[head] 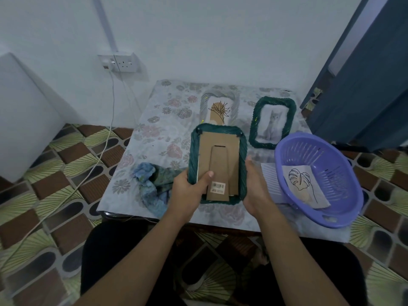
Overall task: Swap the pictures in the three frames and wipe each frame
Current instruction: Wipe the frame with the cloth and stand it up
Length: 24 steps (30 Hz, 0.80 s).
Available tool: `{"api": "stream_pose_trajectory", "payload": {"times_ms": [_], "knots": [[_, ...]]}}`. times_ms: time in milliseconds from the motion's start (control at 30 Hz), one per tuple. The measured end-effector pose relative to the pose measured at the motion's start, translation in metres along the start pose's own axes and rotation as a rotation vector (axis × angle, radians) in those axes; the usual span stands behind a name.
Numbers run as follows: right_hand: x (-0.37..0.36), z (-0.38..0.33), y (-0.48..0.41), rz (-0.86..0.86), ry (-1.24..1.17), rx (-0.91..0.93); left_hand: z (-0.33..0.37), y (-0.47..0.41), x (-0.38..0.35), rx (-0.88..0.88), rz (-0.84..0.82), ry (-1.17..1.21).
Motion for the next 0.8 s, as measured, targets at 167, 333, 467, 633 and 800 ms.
{"api": "stream_pose_trajectory", "payload": {"times_ms": [167,333,467,633,800], "knots": [[0.007,0.017,-0.010,0.080,0.019,0.002,-0.016,0.004,0.004,0.013,0.062,0.008],[0.007,0.025,-0.007,0.117,0.024,-0.001,-0.030,0.008,0.013,0.018,0.060,-0.216],[0.009,0.034,-0.012,0.161,0.077,0.035,-0.024,0.006,0.015,-0.100,0.075,-0.641],[0.006,0.057,-0.019,0.196,0.053,0.035,-0.012,0.003,-0.003,-0.305,-0.112,-1.106],[0.006,0.069,-0.018,0.209,-0.026,0.005,-0.016,0.001,-0.019,-0.182,-0.282,-1.124]]}}
Point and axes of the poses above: each hand's wrist, its own y-axis away from the middle knuckle, its own x-axis out of the back of the hand, z = x × y, the point moved 5 cm from there along -y, towards the middle knuckle, and after that the axes turned 13 degrees about -x, right-handed, at the moved point
